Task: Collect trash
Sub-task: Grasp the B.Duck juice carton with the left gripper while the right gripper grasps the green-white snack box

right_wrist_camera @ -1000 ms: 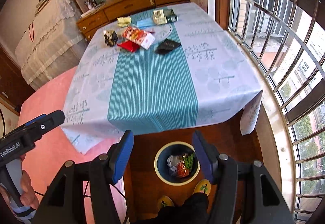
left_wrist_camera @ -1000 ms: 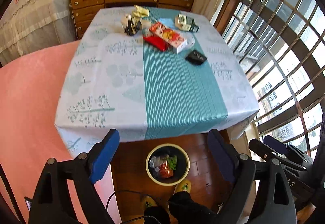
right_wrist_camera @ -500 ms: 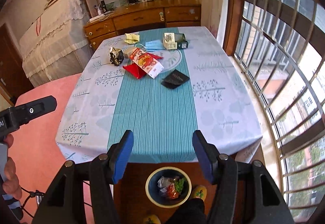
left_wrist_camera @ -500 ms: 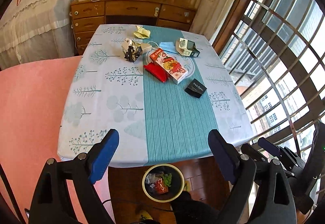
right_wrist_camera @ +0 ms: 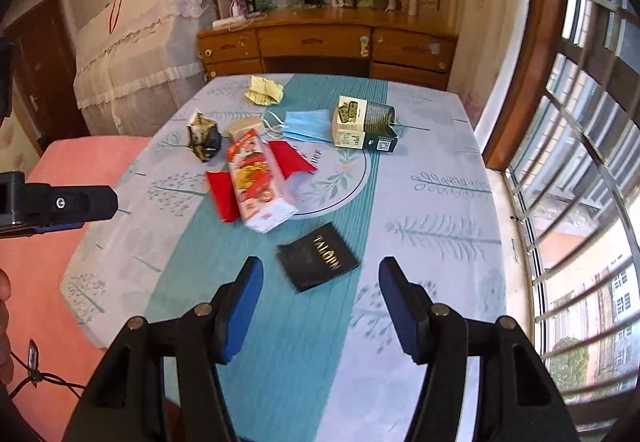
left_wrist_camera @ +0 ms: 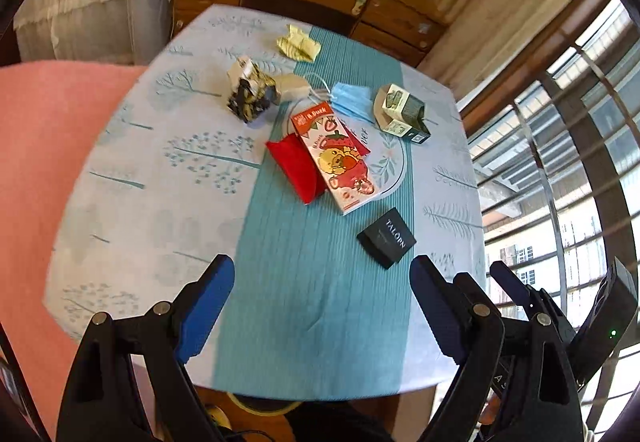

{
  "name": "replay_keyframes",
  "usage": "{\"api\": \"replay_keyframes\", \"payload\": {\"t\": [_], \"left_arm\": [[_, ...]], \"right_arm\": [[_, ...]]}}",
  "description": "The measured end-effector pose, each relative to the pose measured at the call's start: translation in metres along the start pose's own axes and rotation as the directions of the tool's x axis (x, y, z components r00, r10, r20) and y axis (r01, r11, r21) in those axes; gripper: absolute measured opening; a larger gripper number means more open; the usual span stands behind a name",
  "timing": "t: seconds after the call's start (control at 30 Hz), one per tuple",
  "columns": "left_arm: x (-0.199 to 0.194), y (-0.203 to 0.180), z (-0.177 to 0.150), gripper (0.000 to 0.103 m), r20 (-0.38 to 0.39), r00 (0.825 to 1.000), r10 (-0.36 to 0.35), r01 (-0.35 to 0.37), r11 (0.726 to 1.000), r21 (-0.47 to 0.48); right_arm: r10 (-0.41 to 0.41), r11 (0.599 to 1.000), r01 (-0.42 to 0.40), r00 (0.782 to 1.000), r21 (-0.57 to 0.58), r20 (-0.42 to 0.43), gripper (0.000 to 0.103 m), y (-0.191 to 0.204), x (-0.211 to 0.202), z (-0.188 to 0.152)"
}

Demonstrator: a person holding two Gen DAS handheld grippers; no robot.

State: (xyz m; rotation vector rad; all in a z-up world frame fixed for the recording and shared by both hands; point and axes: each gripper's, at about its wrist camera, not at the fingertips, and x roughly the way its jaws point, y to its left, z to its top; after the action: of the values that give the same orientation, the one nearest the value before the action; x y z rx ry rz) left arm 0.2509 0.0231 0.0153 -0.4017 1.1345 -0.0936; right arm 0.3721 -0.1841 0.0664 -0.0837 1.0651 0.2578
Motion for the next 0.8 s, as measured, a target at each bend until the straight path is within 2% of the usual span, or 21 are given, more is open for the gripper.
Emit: {"api": "replay_keyframes", "payload": {"t": [0.17,0.27,0.4,0.6,0.67,0.8], "left_arm": [[0.065,-0.028,0.027,0.088,-0.069,0.998,0.0,-0.007,0.995,-0.102],[0.104,-0.037,0.039,0.088,-0.106,0.994,0.025,-0.043,0.985,-0.169],[0.138,-0.038,0.046,0.088,-0.144,0.988,0.053,-0.086,0.968,-0.236],[0.168,-0.031,0.052,0.084,-0.187,0.981,0.06,-0.117,0.943,-0.312],[0.176,-0.03,0.054,0.079,-0.196,0.979,0.05,-0.115,0.936,-0.333],[0.188,-0.031,0.057,0.074,-0.202,0.978,0.044,-0.114,0.93,-0.351]], "right_arm": [[0.038,0.995,-0.04,0.999,-0.088,-0.031,0.06,-0.039,0.046,0.029],[0.051,0.99,-0.056,0.998,-0.133,-0.047,0.06,-0.055,0.076,0.043],[0.051,0.978,-0.059,0.998,-0.199,-0.044,0.06,-0.065,0.107,0.059],[0.027,0.943,-0.015,0.999,-0.333,0.032,0.061,-0.06,0.135,0.083],[0.013,0.923,0.012,0.998,-0.386,0.062,0.066,-0.055,0.144,0.089],[-0.018,0.879,0.07,0.993,-0.472,0.113,0.067,-0.047,0.163,0.097]]}}
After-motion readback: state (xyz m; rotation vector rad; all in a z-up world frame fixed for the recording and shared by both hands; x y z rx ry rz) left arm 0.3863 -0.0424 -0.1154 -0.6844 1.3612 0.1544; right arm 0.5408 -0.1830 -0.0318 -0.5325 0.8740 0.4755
